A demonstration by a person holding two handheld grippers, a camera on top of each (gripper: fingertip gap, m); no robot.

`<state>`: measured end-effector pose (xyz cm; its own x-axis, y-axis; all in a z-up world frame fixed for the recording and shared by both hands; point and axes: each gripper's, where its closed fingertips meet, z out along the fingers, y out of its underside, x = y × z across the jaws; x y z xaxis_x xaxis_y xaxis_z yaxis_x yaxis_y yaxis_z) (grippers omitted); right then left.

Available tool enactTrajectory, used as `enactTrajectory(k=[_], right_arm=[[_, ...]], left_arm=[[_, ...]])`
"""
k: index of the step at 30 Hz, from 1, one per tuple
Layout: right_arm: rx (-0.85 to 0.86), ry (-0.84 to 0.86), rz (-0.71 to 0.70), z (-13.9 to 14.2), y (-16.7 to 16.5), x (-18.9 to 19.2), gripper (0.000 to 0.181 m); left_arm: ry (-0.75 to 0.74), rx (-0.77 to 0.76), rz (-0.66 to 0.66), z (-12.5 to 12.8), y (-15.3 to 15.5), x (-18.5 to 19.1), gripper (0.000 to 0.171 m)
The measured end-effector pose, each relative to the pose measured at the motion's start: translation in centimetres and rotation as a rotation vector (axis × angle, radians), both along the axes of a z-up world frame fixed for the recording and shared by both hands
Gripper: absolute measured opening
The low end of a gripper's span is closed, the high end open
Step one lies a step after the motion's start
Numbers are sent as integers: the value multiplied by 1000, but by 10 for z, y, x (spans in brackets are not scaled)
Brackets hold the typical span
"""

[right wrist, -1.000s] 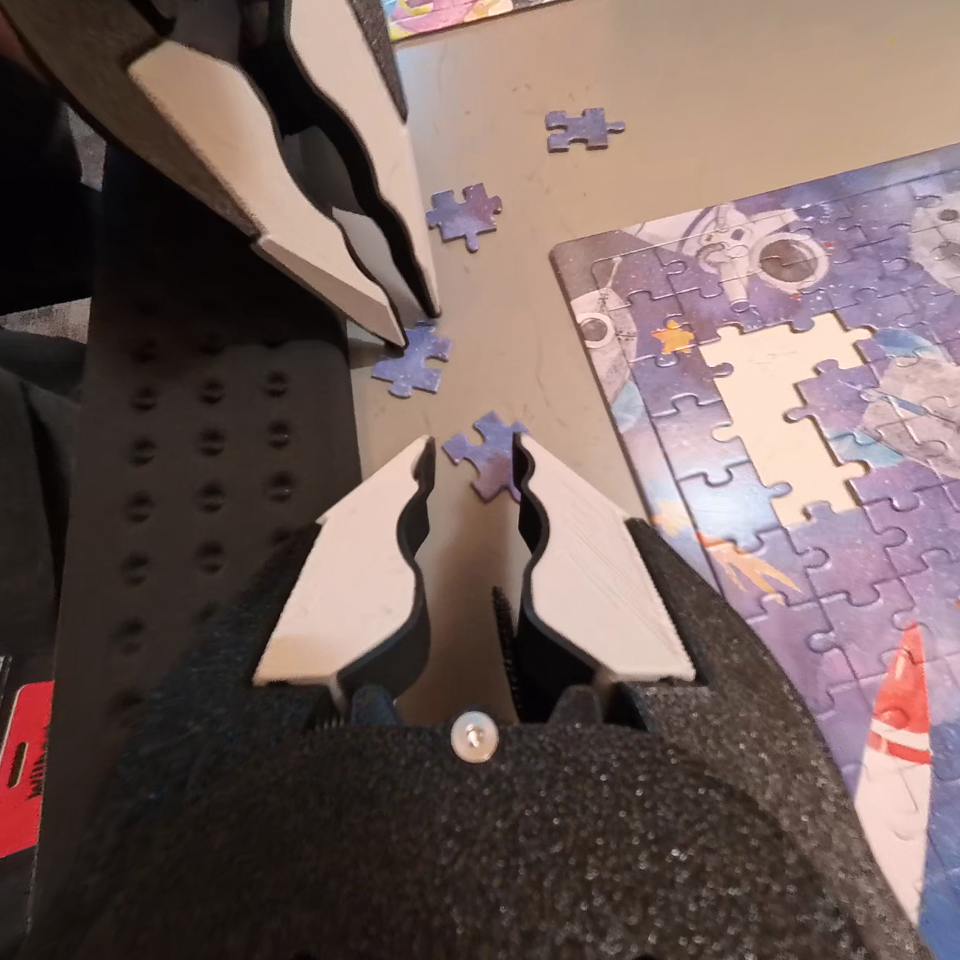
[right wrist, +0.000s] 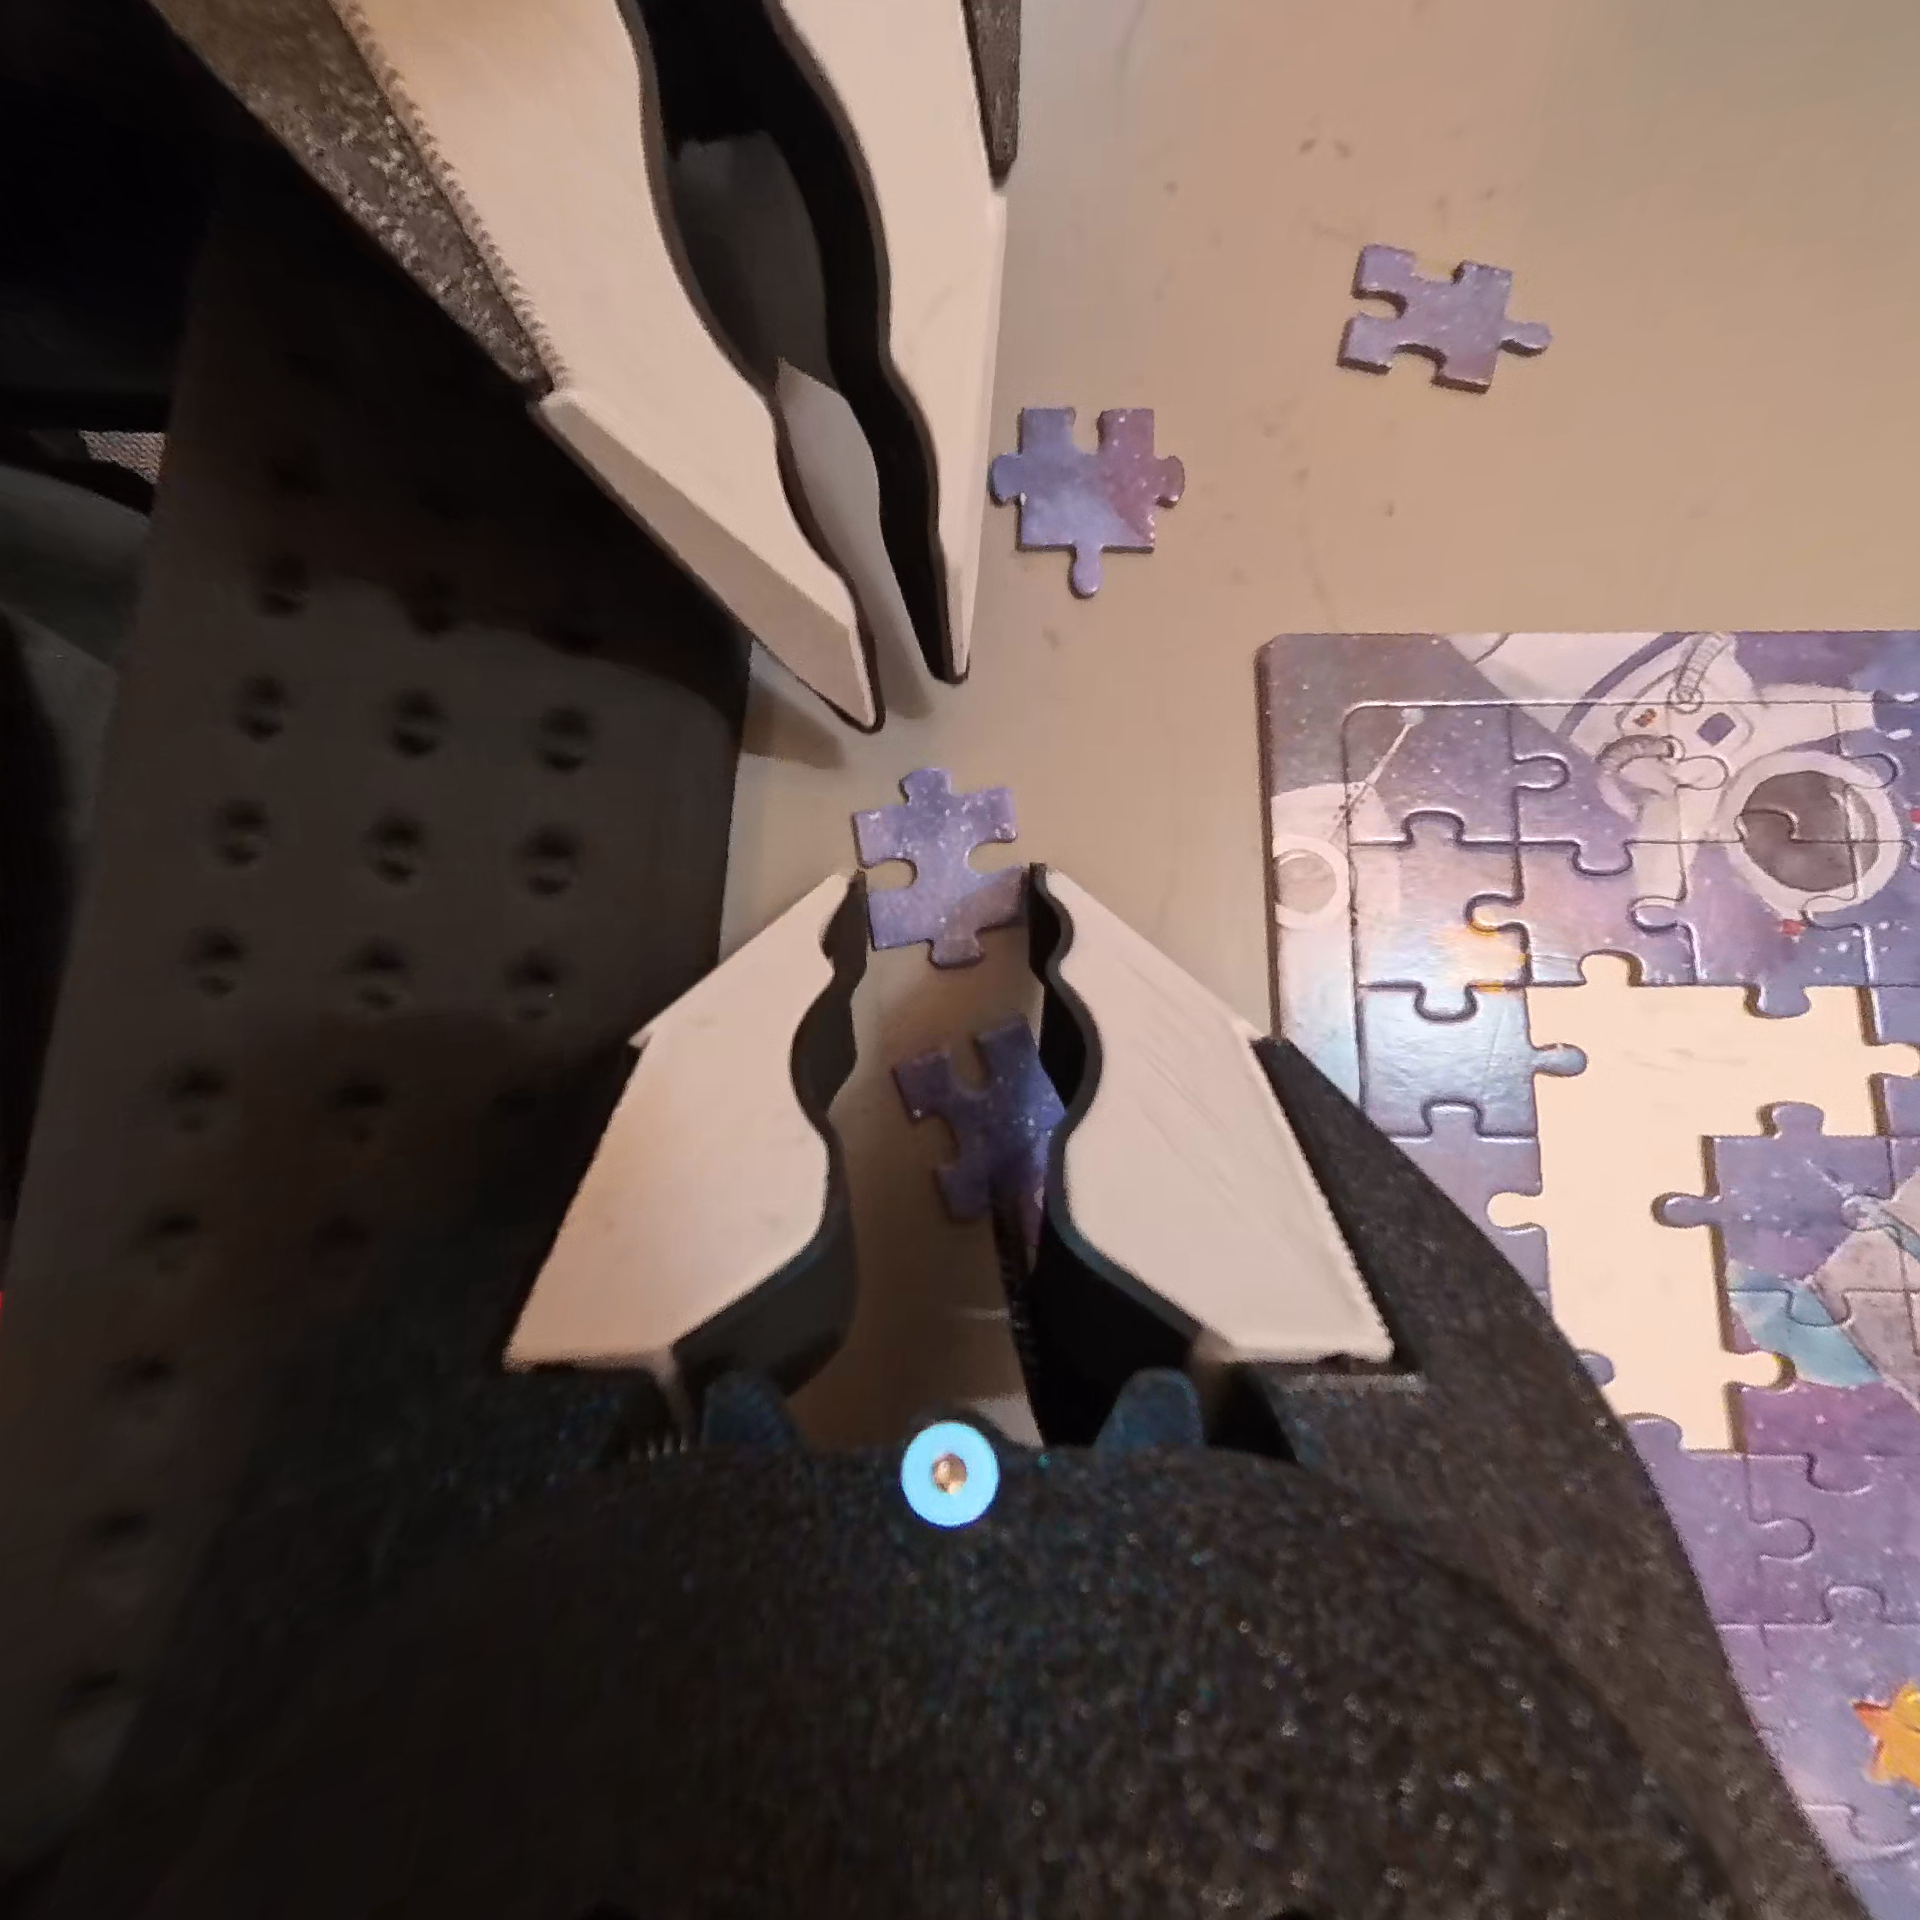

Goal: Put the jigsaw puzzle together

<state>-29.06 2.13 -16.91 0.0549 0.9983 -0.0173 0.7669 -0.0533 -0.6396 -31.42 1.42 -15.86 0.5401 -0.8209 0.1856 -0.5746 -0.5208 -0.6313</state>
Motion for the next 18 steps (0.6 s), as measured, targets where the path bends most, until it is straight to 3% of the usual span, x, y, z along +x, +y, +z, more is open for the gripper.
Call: enactTrajectory(k=[4,6,8,10,13,16,18], right_arm=[[32,-6,2,2,2,4,29],[74,7,0,10,5,9,1],[130,23,-38,22,15,18,1],[109,30,-73,31,21,31,14],[-46,12,-27,24,7,39,30],[22,-91,51,4,9,40,31],[12,-84,62,6,13,38,28]], left_arm=[[-68,-64,60,4,8,-3,22],[-107,-102,78,6,12,-4,27],[-125,-104,95,9,18,-4,28],[-125,-109,85,9,21,-2,28],[-121,-141,-50,9,7,16,31],[-21,-23,-228,-1,-5,29,43],[56,39,-235,-7,0,30,45]])
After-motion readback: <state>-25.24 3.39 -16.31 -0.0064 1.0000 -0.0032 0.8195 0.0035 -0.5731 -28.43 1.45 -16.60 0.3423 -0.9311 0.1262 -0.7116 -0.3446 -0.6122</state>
